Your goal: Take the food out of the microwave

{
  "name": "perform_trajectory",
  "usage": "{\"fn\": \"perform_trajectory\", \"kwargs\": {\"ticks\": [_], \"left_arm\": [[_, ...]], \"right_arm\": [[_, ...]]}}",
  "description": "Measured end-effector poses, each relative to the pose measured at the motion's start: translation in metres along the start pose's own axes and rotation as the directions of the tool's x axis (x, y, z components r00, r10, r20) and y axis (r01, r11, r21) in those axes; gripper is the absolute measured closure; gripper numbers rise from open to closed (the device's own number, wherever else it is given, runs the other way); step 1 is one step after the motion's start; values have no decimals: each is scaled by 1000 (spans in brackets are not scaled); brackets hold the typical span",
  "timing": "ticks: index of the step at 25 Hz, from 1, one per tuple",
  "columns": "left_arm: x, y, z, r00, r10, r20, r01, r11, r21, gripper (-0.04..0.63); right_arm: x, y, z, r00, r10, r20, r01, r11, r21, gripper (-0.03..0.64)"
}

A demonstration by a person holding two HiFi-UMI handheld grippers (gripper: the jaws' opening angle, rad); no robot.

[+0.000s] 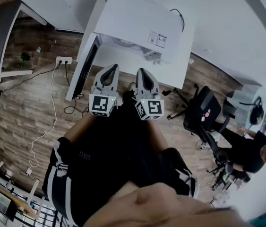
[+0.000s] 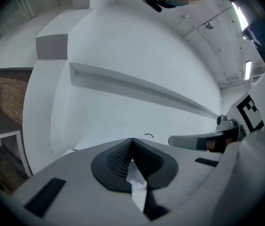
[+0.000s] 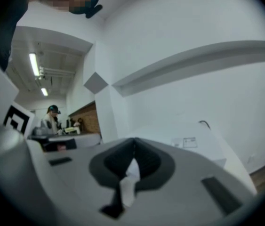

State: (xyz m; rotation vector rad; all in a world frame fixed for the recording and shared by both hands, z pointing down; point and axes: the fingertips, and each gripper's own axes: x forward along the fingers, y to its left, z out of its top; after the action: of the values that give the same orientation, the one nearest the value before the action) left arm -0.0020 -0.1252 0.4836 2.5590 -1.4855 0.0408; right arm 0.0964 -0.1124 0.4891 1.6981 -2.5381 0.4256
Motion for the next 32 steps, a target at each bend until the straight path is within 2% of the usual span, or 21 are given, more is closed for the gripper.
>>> {"fn": "perform_trajectory", "kwargs": {"ticks": [4, 8, 12, 22, 23, 26, 32], "left_arm": [[14, 3, 11, 998, 64, 23, -64, 998, 5, 565], [32, 5, 16, 994, 100, 36, -101, 995, 9, 565], [40, 4, 13, 994, 106, 20, -107, 994, 20, 565], [69, 8, -24, 995, 84, -46, -83, 996, 21, 561], [70, 8, -28, 995, 82, -52, -81, 997, 18, 554], [75, 10, -43, 994, 73, -84, -72, 997, 10, 477], [90, 20, -80, 983, 58, -174, -63, 998, -25, 417]], "right_arm": [[15, -13, 14, 998, 67, 10, -67, 997, -24, 586], [29, -28, 20, 995, 95, 10, -95, 995, -35, 586], [33, -35, 21, 995, 98, 6, -98, 995, -25, 586], [37, -44, 15, 995, 95, -3, -95, 995, -20, 586], [37, -44, 15, 995, 95, -3, -95, 995, -21, 586], [38, -44, 16, 996, 93, -2, -93, 995, -22, 586], [40, -42, 13, 996, 94, -11, -94, 995, -18, 586]]}}
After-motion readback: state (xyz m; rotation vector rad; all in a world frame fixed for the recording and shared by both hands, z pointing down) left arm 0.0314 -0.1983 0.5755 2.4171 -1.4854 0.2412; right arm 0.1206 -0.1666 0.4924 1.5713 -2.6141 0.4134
